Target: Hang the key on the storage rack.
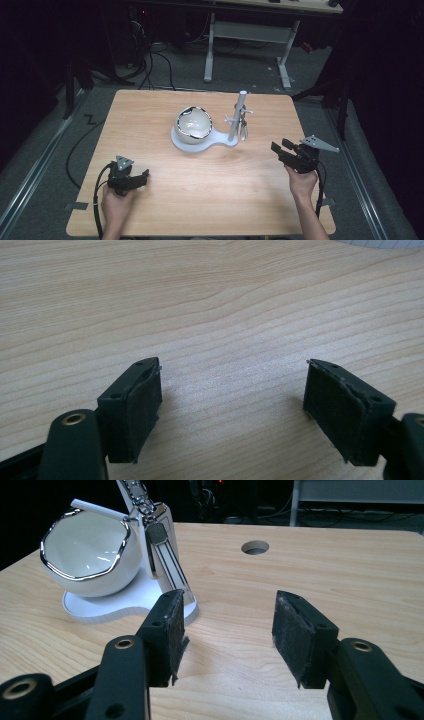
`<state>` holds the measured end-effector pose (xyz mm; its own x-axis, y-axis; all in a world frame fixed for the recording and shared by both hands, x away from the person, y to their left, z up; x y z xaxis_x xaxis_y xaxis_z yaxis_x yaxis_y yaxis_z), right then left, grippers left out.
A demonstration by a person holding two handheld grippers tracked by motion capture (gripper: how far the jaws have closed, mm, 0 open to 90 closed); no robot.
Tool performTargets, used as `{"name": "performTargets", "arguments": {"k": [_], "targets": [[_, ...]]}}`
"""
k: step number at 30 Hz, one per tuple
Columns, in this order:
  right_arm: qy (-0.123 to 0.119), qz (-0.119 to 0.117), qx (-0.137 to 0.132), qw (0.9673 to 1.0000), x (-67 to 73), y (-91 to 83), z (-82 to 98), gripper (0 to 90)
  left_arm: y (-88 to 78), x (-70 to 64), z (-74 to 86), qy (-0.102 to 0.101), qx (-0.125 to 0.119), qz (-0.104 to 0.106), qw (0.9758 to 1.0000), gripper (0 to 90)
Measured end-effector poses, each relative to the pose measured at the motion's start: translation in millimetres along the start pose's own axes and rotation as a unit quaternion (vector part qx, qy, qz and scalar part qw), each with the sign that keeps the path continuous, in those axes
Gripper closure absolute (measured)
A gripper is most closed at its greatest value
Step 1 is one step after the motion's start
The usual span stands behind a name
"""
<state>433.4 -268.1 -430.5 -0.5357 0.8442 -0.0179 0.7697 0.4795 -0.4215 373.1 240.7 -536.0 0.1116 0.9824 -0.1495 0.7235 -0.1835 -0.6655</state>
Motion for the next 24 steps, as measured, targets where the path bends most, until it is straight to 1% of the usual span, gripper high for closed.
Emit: {"name": "performTargets", "arguments": {"k": [8,11,16,19,21,24], "targets": [[0.006,0.002,0.008,0.9999,-1.3,0.3,11.5,46.8,0.0,0.0,0.0,0.000,0.000,0.000,1.0000,23.7],[0.012,0.003,0.013,0.9998,-1.7,0.7,16.0,46.8,0.0,0.0,0.0,0.000,0.000,0.000,1.0000,23.7],[0.013,0.006,0.017,0.9998,-3.1,1.1,22.4,46.9,0.0,0.0,0.0,0.000,0.000,0.000,1.0000,23.6],[0.012,0.014,0.016,0.9997,-3.4,0.6,26.5,47.4,0.0,0.0,0.0,0.000,0.000,0.000,1.0000,23.6],[0.011,0.016,0.022,0.9996,-3.9,1.1,29.0,47.4,0.0,0.0,0.0,0.000,0.000,0.000,1.0000,23.6],[0.007,0.023,0.022,0.9995,-3.8,1.4,31.2,47.7,0.0,0.0,0.0,0.000,0.000,0.000,1.0000,23.6]]}}
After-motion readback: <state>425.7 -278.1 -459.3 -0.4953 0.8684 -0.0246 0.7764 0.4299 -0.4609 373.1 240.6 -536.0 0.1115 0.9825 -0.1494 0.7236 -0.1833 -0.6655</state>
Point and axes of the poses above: each handheld gripper's, and its own axes: y roughly forward along the jaws, z roughly out of its underside, x roughly to its left, the point moved 4 cm from there along y, roughly forward along the jaws, and after that the axes turned 11 degrees about -y, right-handed, at the moved point
